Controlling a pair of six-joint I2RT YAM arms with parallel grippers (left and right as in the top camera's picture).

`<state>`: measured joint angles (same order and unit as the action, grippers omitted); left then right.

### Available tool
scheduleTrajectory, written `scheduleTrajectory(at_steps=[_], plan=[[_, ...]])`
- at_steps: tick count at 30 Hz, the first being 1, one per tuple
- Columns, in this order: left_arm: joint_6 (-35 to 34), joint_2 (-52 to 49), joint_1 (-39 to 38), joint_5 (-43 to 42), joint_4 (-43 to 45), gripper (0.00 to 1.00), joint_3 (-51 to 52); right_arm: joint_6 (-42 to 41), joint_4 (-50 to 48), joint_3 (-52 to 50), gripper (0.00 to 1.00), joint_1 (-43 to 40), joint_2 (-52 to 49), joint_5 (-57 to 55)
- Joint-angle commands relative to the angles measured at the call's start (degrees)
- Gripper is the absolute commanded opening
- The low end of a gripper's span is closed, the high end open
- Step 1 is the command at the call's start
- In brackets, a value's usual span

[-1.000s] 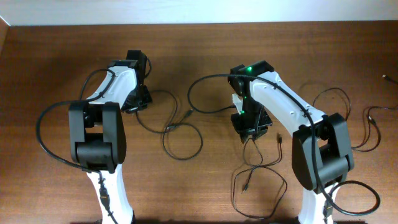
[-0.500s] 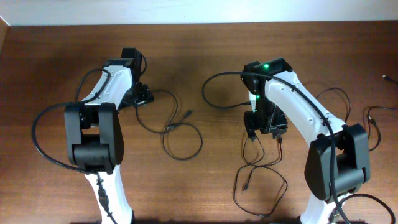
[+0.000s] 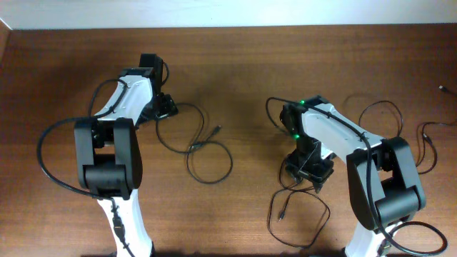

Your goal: Untangle cables

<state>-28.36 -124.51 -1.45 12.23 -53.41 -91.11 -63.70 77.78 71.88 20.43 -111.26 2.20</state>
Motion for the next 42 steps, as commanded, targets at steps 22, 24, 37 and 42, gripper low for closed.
scheduleTrajectory(at_steps=[22,24,37,42], plan=[[-0.33,-6.01,-0.52,-1.88,0.26,0.99,3.02,-28.72,-17.81,-17.62,0.60,5.86,21.68,-1.53],[-0.33,-6.01,-0.52,-1.88,0.26,0.99,3.02,-28.74,-18.93,-17.62,0.60,5.86,20.79,-2.75],[-0.33,-6.01,-0.52,-1.88,0.26,0.99,3.02,-28.72,-23.45,-17.62,0.56,5.88,5.11,-2.84],[-0.33,-6.01,-0.52,-1.88,0.26,0.99,3.02,-28.72,-25.38,-17.62,0.56,5.86,1.33,-0.92]])
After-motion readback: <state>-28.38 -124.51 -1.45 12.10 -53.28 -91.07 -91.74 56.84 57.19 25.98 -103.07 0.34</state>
